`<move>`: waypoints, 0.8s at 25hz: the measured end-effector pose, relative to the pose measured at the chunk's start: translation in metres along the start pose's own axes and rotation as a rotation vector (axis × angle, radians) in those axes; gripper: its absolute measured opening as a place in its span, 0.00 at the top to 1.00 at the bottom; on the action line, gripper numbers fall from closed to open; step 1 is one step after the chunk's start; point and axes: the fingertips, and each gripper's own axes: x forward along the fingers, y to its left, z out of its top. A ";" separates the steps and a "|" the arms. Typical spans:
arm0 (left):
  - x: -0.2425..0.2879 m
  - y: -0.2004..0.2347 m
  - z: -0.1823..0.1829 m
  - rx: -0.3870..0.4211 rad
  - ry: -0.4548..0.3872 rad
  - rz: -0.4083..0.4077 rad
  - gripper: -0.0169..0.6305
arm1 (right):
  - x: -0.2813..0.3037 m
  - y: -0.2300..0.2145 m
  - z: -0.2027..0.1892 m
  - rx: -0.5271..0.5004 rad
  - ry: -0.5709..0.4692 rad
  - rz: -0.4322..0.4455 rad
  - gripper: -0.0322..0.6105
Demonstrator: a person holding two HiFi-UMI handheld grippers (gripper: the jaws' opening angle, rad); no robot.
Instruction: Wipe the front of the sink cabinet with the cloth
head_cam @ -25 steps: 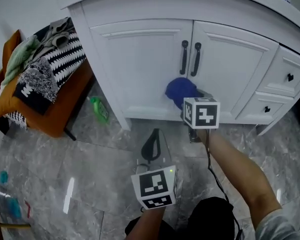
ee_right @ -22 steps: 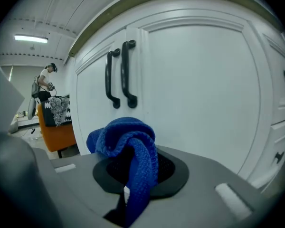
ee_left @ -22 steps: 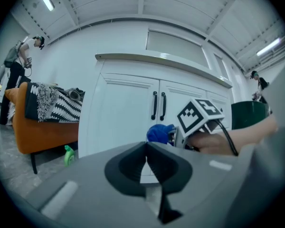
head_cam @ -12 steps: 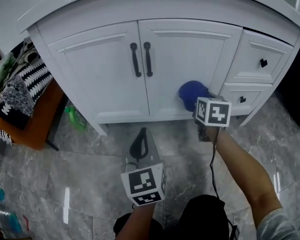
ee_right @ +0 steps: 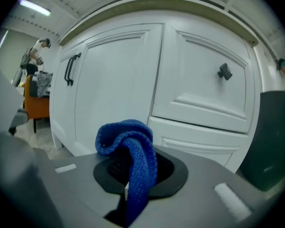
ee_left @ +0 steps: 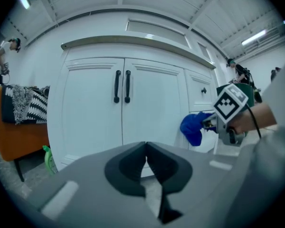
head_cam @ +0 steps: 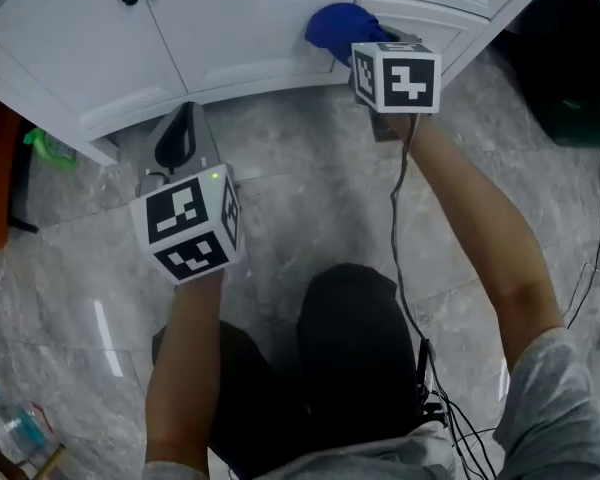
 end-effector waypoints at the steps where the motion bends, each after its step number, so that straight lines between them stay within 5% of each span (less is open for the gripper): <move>1: 0.001 -0.001 -0.004 -0.003 0.010 -0.004 0.96 | -0.005 0.000 -0.005 -0.043 -0.005 0.001 0.87; 7: -0.014 0.000 -0.008 -0.043 0.067 0.002 0.96 | -0.046 0.005 0.006 -0.155 -0.071 0.066 0.87; 11: -0.050 -0.004 0.004 0.004 0.118 -0.037 0.96 | -0.088 0.013 0.025 -0.218 -0.062 0.139 0.87; 14: -0.090 -0.006 0.046 0.013 0.142 -0.100 0.96 | -0.133 0.017 0.049 -0.249 -0.043 0.224 0.87; 20: -0.165 -0.010 0.179 0.015 0.206 -0.219 0.96 | -0.241 0.014 0.141 -0.153 0.009 0.355 0.87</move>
